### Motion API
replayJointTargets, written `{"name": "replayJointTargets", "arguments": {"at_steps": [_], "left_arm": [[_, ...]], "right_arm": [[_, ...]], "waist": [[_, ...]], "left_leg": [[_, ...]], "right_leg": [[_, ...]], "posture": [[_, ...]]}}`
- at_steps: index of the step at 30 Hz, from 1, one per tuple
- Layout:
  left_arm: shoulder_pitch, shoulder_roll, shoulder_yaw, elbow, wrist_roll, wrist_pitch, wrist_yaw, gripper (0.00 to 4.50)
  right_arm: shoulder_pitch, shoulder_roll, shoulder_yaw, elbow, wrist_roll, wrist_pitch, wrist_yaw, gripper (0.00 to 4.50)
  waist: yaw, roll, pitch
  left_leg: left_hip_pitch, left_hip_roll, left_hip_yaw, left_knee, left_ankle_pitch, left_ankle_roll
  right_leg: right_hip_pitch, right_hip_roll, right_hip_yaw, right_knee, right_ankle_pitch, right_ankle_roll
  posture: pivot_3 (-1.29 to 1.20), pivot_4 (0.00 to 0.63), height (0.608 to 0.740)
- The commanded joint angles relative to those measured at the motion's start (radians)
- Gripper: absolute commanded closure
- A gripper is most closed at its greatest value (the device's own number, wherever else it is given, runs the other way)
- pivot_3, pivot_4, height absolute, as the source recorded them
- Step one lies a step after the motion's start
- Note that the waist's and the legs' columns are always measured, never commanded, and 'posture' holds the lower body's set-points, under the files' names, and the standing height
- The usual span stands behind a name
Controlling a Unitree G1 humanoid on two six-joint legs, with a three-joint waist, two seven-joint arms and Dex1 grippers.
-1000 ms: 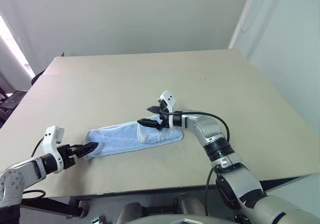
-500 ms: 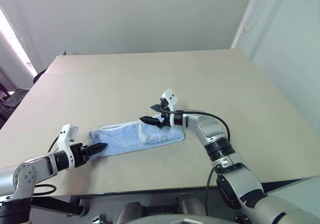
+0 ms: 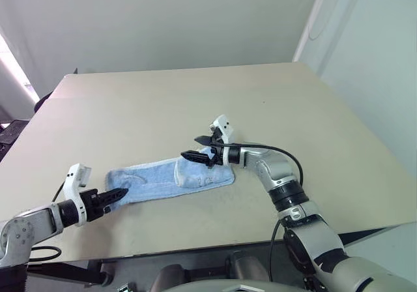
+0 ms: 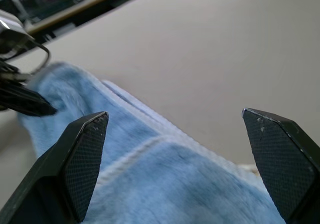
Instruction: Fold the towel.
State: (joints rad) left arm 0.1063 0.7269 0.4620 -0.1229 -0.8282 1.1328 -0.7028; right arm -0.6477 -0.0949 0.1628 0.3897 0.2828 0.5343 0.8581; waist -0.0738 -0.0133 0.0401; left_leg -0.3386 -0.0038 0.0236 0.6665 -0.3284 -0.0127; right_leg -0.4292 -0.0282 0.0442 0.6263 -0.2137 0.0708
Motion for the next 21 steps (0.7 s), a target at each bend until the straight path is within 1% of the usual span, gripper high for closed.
{"name": "replayJointTargets", "arguments": {"at_steps": [1, 4, 10, 13, 19, 21], "left_arm": [[0.022, 0.048, 0.094, -0.011, -0.024, 0.007, -0.016, 4.46], [0.075, 0.094, 0.115, -0.022, -0.010, 0.003, -0.043, 4.46], [0.144, 0.212, 0.200, 0.051, 0.017, -0.018, -0.122, 4.46], [0.159, 0.257, 0.219, 0.006, 0.001, -0.004, -0.160, 4.46], [0.091, 0.269, 0.197, -0.118, -0.080, 0.049, -0.175, 4.46], [0.041, 0.267, 0.158, -0.142, -0.108, 0.077, -0.167, 4.46]], "right_arm": [[-0.003, -0.014, -0.025, -0.082, 0.048, 0.032, 0.026, 0.00], [0.003, -0.027, -0.023, -0.095, 0.056, 0.049, 0.034, 0.00], [0.016, -0.053, -0.013, -0.096, 0.056, 0.055, 0.045, 0.00], [0.024, -0.062, -0.010, -0.085, 0.049, 0.051, 0.041, 0.00], [0.026, -0.069, -0.022, -0.081, 0.047, 0.050, 0.016, 0.00], [0.028, -0.090, -0.034, -0.087, 0.062, 0.078, 0.026, 0.00]], "waist": [[0.000, 0.000, 0.000], [-0.001, 0.000, 0.000], [-0.001, -0.001, 0.001], [-0.002, 0.001, 0.003], [0.002, 0.000, 0.004], [0.002, 0.000, 0.004]], "left_leg": [[0.000, 0.000, 0.000, 0.000, 0.000, 0.000], [0.000, 0.000, 0.000, 0.000, 0.000, 0.000], [0.000, 0.001, 0.000, -0.001, 0.000, 0.000], [-0.001, 0.001, 0.000, -0.001, 0.000, 0.000], [-0.001, 0.001, 0.000, -0.001, 0.000, 0.000], [-0.001, 0.001, 0.000, -0.001, 0.000, 0.000]], "right_leg": [[0.000, 0.000, 0.000, 0.000, 0.000, -0.001], [0.000, 0.000, 0.000, 0.000, -0.001, -0.001], [-0.001, 0.000, 0.000, -0.001, -0.002, -0.003], [-0.002, 0.000, -0.001, -0.001, -0.003, -0.004], [-0.001, 0.000, 0.000, -0.003, -0.003, -0.004], [-0.001, 0.000, 0.000, -0.003, -0.003, -0.004]], "posture": [[0.00, 0.000, 0.740], [0.00, 0.000, 0.740], [0.00, 0.000, 0.740], [0.00, 0.000, 0.740], [0.00, 0.000, 0.740], [0.00, 0.000, 0.740]]}}
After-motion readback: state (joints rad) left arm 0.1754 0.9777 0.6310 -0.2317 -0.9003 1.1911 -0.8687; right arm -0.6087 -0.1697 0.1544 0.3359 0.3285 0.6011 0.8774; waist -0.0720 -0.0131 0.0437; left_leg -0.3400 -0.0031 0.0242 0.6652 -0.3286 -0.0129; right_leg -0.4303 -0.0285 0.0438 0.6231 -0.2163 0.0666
